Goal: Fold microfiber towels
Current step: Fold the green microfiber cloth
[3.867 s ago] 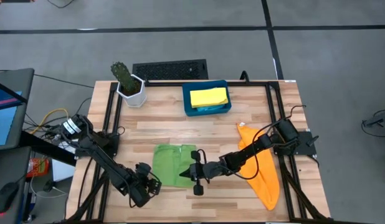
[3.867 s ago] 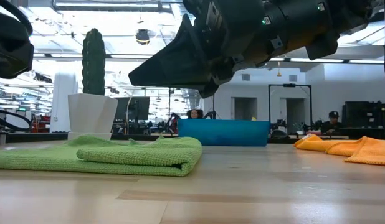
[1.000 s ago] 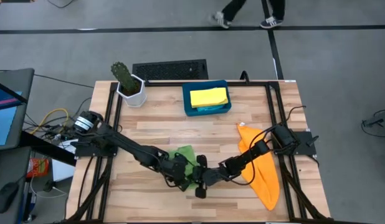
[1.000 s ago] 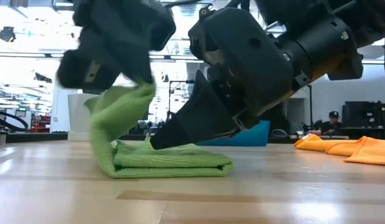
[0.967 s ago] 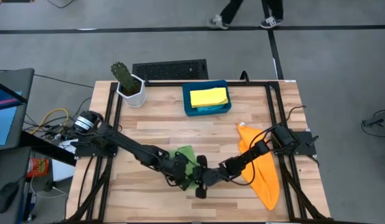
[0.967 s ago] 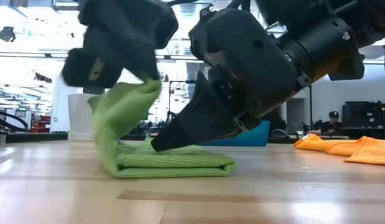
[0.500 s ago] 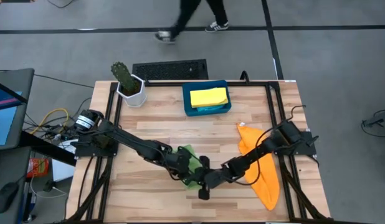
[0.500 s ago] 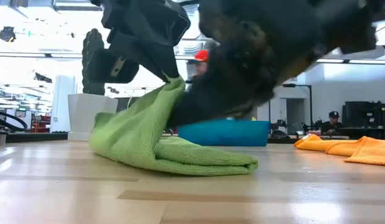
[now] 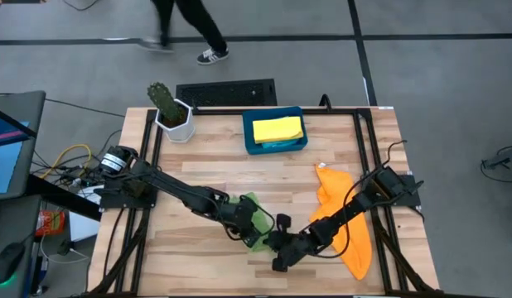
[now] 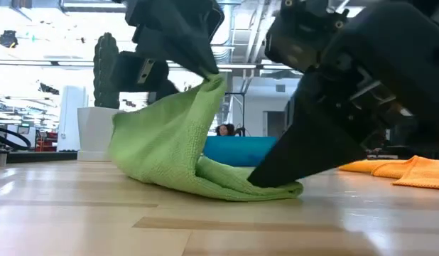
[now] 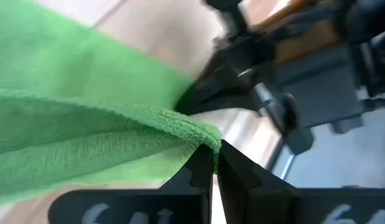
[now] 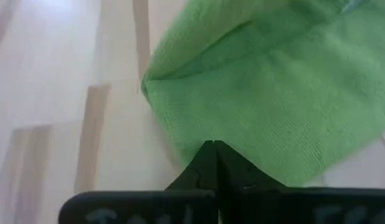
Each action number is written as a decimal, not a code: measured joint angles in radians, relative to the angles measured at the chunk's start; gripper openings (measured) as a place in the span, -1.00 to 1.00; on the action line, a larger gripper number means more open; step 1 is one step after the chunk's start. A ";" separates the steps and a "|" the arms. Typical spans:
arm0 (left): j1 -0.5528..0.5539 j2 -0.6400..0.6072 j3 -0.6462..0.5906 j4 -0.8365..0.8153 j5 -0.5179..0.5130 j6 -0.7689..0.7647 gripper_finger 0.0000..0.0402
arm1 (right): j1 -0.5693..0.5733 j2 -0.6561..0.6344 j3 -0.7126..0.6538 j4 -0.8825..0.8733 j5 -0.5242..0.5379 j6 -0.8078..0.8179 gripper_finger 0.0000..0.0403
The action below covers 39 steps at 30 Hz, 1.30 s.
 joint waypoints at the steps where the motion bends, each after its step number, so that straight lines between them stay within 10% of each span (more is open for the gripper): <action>1: 0.001 0.007 0.001 0.020 0.006 0.000 -1.00 | -0.003 0.001 0.002 0.005 -0.002 -0.001 -0.93; 27: 0.032 0.177 0.148 -0.028 0.043 0.120 -1.00 | -0.021 0.026 0.007 0.057 -0.025 -0.030 -0.87; 39: 0.028 0.176 0.148 -0.010 0.038 0.130 -1.00 | 0.029 -0.110 0.006 -0.220 0.006 0.022 -0.70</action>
